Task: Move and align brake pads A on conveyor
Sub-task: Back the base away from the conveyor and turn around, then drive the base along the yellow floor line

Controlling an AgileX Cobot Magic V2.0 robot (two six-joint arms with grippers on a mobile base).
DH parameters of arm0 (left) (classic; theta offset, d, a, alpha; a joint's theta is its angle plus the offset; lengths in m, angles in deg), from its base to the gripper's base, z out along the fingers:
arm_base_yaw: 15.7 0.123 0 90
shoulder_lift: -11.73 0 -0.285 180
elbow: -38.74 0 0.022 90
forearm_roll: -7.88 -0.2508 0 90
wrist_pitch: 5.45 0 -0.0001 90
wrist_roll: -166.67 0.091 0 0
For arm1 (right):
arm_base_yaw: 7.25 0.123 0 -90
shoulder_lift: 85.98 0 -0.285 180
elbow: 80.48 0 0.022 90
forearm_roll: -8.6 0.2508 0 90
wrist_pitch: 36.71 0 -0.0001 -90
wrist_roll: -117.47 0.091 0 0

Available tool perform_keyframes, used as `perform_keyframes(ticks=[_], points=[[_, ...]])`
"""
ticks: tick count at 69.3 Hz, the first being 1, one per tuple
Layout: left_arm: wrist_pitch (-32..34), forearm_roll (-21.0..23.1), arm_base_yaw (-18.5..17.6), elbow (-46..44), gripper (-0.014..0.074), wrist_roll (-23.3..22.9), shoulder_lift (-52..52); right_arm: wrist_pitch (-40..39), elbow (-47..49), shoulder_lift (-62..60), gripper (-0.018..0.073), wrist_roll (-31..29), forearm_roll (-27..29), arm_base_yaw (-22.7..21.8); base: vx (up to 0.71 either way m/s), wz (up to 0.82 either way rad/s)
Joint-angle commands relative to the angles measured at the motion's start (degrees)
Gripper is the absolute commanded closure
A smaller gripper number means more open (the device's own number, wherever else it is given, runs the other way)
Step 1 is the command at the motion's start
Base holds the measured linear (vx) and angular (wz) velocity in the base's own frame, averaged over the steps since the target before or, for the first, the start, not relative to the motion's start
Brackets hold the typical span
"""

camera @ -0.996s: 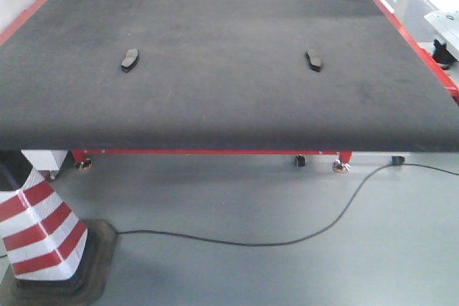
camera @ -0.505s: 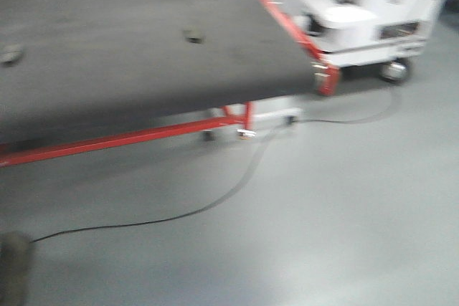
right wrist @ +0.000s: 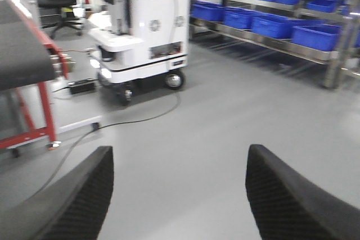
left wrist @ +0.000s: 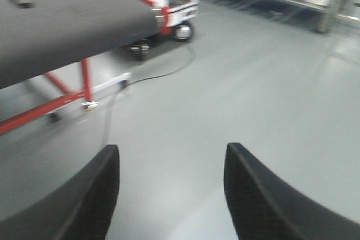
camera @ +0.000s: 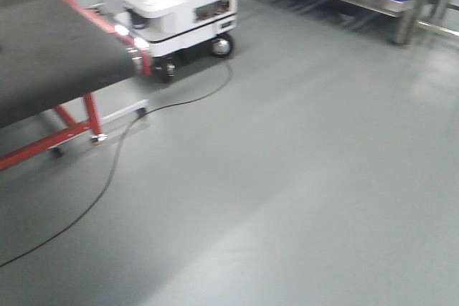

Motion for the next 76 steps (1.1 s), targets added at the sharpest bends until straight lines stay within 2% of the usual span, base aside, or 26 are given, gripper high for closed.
perform_keyframes(ticks=[1, 38, 76], points=[[3.90, 0.43, -0.05, -1.44, 0.0207, -0.13, -0.70, -4.35, 1.54, 0.61, 0.0075, -0.16, -0.26, -0.23, -0.13, -0.71], [3.90, 0.43, -0.05, -1.44, 0.0207, -0.13, -0.70, -4.35, 1.54, 0.61, 0.0075, -0.16, -0.26, -0.23, -0.05, -0.69], [3.90, 0.43, -0.05, -1.44, 0.0207, -0.13, -0.70, -4.35, 1.54, 0.61, 0.0075, -0.16, -0.26, -0.23, 0.11, -0.97]])
